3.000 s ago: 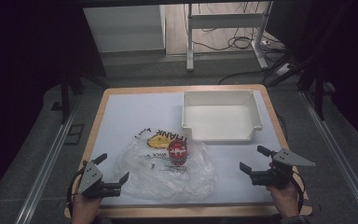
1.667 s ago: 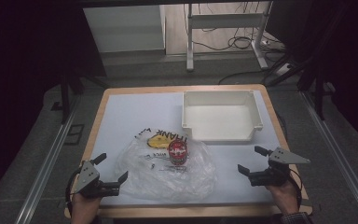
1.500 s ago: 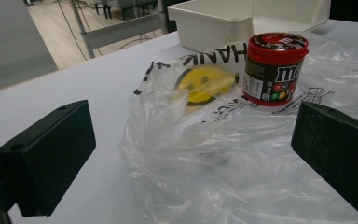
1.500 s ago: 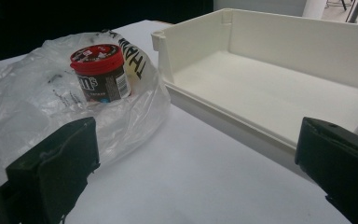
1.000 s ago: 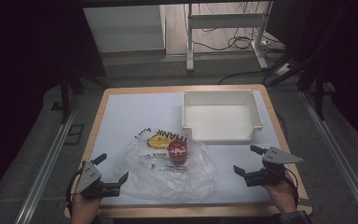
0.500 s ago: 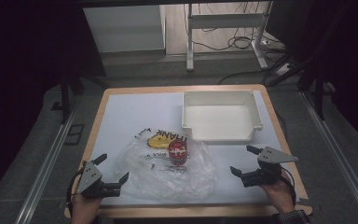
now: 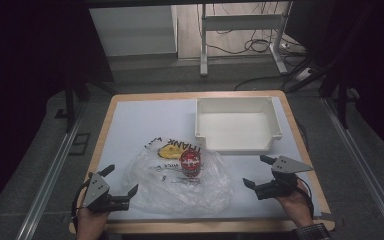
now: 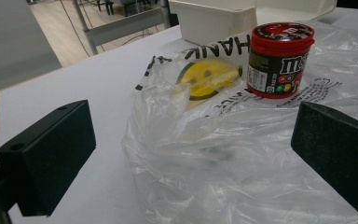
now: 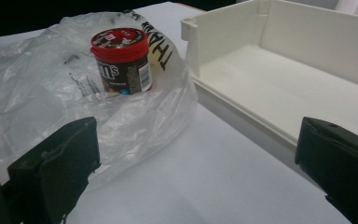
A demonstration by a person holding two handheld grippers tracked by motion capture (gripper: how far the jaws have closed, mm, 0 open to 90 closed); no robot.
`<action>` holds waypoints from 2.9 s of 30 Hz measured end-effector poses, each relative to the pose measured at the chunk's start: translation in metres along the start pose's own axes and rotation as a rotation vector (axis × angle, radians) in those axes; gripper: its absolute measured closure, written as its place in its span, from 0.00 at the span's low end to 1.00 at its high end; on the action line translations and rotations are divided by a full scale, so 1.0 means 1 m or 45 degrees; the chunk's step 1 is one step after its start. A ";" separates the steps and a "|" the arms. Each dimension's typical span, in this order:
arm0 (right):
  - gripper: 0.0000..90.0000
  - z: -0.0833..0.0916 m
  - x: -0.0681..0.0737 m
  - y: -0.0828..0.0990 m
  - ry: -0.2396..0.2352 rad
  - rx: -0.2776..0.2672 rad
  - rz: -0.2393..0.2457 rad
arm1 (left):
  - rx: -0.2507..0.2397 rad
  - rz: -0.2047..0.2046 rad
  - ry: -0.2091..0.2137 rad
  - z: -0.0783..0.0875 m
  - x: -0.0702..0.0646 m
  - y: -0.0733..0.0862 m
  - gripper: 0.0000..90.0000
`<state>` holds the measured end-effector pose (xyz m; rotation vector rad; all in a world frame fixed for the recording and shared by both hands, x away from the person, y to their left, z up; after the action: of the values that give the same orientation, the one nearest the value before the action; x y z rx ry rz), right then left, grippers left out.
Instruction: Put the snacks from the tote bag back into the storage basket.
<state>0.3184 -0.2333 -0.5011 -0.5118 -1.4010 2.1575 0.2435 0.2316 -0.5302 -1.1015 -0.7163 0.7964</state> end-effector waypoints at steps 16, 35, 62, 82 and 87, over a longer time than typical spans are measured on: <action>0.00 -0.012 0.005 -0.006 -0.057 0.023 -0.012 | -0.007 0.000 -0.011 0.001 0.001 0.000 0.00; 0.00 -0.025 0.008 -0.013 -0.090 0.050 -0.012 | -0.017 0.011 -0.035 0.002 0.003 -0.001 0.00; 0.00 -0.044 0.012 -0.022 -0.131 0.082 -0.002 | -0.064 0.029 -0.041 0.005 0.004 -0.003 0.00; 0.00 -0.065 0.014 -0.027 -0.193 0.152 0.023 | -0.060 0.025 -0.049 0.006 0.005 -0.003 0.00; 0.00 -0.072 0.017 -0.028 -0.216 0.173 0.036 | -0.058 0.024 -0.047 0.005 0.004 -0.002 0.00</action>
<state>0.3511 -0.1620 -0.5044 -0.3057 -1.3276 2.3457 0.2420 0.2373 -0.5259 -1.1385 -0.7594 0.8215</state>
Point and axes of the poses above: each handheld gripper's, and its own axes: z roughly backward along the jaws, y roughly out of its underside, x roughly to its left, the point moved 4 cm from there along -z, roughly forward along the jaws, and after that the axes turned 2 degrees about -x, right-handed, at the moved point
